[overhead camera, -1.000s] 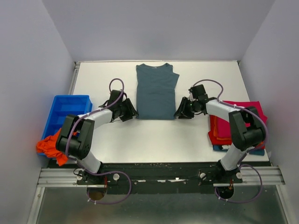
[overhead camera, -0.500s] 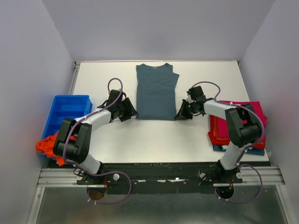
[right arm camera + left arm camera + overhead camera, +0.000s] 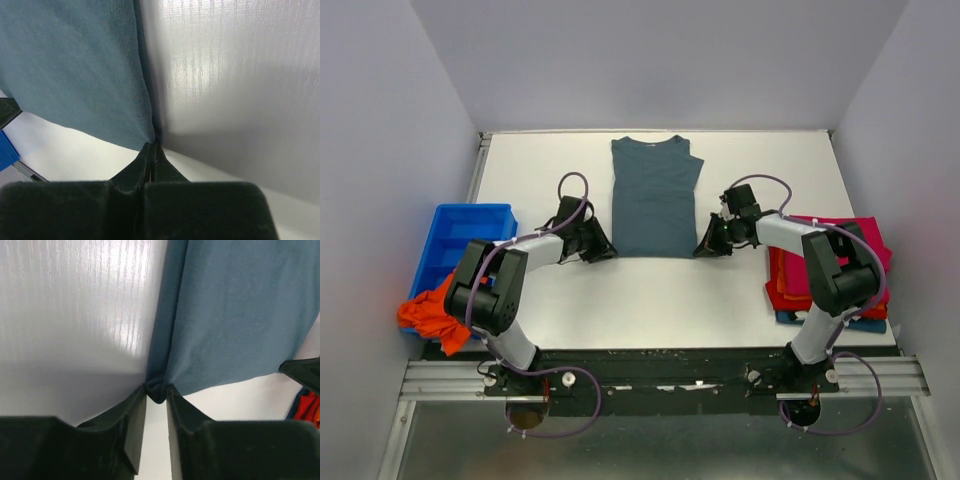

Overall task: Fold and stack the t-shirts
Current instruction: Grab one side of the 2/3 rectangular tshirt with both arms, then fold the long partially folded tshirt into a neat square

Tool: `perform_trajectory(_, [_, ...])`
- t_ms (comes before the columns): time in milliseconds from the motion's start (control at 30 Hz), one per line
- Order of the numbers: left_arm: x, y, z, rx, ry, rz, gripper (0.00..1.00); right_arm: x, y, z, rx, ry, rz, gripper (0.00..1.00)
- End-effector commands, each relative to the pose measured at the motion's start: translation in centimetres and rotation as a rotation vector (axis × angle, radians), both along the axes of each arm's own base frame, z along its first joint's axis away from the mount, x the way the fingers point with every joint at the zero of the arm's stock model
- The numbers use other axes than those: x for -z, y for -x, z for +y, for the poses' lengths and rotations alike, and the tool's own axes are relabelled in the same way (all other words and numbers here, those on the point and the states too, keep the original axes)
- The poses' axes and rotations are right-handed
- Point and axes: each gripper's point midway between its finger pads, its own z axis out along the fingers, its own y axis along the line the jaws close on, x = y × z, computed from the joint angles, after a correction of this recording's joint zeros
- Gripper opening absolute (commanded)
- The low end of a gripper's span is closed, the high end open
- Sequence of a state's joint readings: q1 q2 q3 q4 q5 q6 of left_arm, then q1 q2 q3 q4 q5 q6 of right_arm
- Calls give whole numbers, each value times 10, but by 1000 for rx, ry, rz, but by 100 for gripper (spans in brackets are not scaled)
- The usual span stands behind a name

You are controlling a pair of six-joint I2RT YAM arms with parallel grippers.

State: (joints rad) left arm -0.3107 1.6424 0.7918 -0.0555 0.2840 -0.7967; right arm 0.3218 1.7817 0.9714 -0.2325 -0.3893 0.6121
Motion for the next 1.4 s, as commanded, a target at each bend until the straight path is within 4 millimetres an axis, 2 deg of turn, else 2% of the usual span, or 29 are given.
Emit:
perform_trajectory(0, [6,-4,-10,23,30,11,31,-3,-2,2,-6,8,-14,1])
perform_trajectory(67, [6,-5,-12,28,42,9,23,-4,-2,2,-10,5,-18,1])
perform_trajectory(200, [0,-10,-17,39,50,-31,0,-8,-2,2,-14,2,-23,1])
perform_trajectory(333, [-5,-3,-6,23,4,-34,0,-17,0,1,-18,0,-36,1])
perform_trajectory(500, [-25,11,8,25,-51,-56,0,-35,14,-4,-41,1,-73,1])
perform_trajectory(567, [-34,22,8,44,-44,-63,0,-40,26,-10,-55,12,-79,1])
perform_trajectory(700, [-41,52,9,74,-50,-69,0,-49,62,-20,-90,7,-88,1])
perform_trajectory(867, [-63,89,1,100,-4,-88,0,-72,104,-33,-98,-6,-145,1])
perform_trajectory(967, [-83,103,-3,91,40,-119,0,-92,116,-44,-79,14,-202,1])
perform_trajectory(1100, [-115,104,-4,75,74,-171,0,-128,108,-56,-26,52,-309,1])
perform_trajectory(1200, [-145,83,-5,63,61,-255,0,-147,88,-62,17,100,-348,1])
perform_trajectory(1267, [-160,64,-10,59,56,-304,0,-148,70,-61,42,119,-330,1])
perform_trajectory(1367, [-171,31,-17,25,45,-336,0,-148,43,-60,80,115,-303,1])
